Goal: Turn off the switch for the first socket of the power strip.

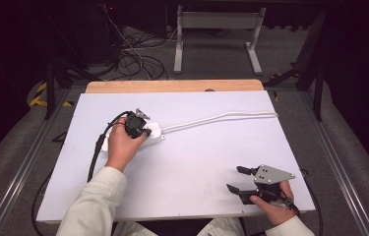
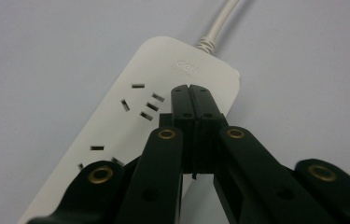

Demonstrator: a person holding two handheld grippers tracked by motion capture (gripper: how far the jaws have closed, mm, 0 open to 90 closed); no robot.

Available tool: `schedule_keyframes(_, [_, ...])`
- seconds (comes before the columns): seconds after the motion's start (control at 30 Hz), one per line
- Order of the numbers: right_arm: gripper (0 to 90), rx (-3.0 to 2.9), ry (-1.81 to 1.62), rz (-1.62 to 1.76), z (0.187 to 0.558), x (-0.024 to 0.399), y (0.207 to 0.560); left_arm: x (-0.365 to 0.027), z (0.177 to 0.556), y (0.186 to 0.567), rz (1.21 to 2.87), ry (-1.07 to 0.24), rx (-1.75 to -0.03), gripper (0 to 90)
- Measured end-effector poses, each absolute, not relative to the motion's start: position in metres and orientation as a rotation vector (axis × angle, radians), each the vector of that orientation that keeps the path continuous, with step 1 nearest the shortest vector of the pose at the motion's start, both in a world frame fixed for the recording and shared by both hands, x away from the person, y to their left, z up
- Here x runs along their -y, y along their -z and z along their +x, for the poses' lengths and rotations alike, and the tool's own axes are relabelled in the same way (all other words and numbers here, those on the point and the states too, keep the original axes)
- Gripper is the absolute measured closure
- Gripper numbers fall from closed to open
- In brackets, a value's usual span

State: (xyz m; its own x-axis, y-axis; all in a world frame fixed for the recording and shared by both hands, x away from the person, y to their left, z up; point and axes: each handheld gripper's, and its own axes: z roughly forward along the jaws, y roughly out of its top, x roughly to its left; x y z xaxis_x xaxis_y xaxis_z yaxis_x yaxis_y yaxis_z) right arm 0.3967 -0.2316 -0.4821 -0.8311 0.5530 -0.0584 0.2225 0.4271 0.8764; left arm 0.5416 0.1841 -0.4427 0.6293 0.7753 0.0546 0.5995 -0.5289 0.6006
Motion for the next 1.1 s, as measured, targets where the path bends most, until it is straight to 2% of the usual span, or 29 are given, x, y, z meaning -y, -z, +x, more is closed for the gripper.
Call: schedule_keyframes(1.1, [29.1,-2.354,-1.363,0.661,0.3957,0.2298,0.4827,-0.178,0.5372,0.4468,2.324,-0.483,-1.071,90.0])
